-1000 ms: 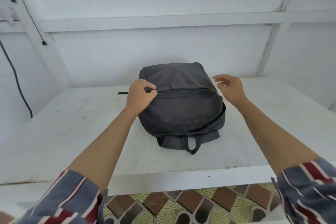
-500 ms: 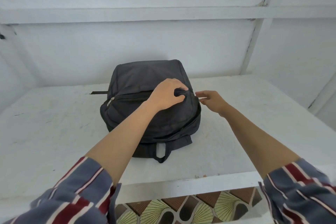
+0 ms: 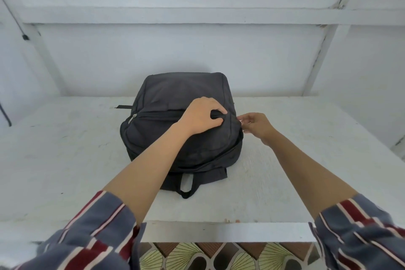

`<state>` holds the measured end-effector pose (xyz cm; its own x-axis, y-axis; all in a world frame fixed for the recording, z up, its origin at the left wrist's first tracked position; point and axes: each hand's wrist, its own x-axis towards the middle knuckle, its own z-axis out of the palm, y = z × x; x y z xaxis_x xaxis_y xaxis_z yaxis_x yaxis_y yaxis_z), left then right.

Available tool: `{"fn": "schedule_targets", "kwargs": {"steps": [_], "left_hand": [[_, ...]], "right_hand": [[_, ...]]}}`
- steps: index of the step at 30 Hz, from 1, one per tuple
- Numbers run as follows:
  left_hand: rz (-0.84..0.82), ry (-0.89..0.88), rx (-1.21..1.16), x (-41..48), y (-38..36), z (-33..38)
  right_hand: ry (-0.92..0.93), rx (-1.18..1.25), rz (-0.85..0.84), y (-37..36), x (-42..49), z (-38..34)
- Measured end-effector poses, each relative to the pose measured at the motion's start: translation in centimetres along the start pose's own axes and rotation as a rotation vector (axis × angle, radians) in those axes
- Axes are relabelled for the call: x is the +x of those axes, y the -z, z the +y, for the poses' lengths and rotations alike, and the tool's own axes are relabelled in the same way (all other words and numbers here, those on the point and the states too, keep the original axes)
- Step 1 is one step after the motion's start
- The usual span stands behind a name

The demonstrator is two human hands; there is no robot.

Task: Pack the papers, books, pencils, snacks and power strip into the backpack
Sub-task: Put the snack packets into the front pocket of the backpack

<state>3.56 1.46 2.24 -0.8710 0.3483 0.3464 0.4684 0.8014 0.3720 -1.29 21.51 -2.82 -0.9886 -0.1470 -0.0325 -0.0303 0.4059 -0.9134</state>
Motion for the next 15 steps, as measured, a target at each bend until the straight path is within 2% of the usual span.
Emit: {"fn": "schedule_targets", "kwargs": {"steps": [7,12,15], "left_hand": [[0.029,-0.002,-0.033,-0.5,-0.4,0.7],[0.069,-0.036,-0.05,-1.8,-0.8,1.4],[0.037,-0.06,-0.053,-3.1,-1.0,2.1]], "right_hand": [[0.152,-0.253,0.079,0.9,-2.1,-0.7],[0.224,-0.333,-0.031,1.2,-5.2,-1.4],[0.227,-0.318,-0.125,0.9,-7.5,-2.2]]}}
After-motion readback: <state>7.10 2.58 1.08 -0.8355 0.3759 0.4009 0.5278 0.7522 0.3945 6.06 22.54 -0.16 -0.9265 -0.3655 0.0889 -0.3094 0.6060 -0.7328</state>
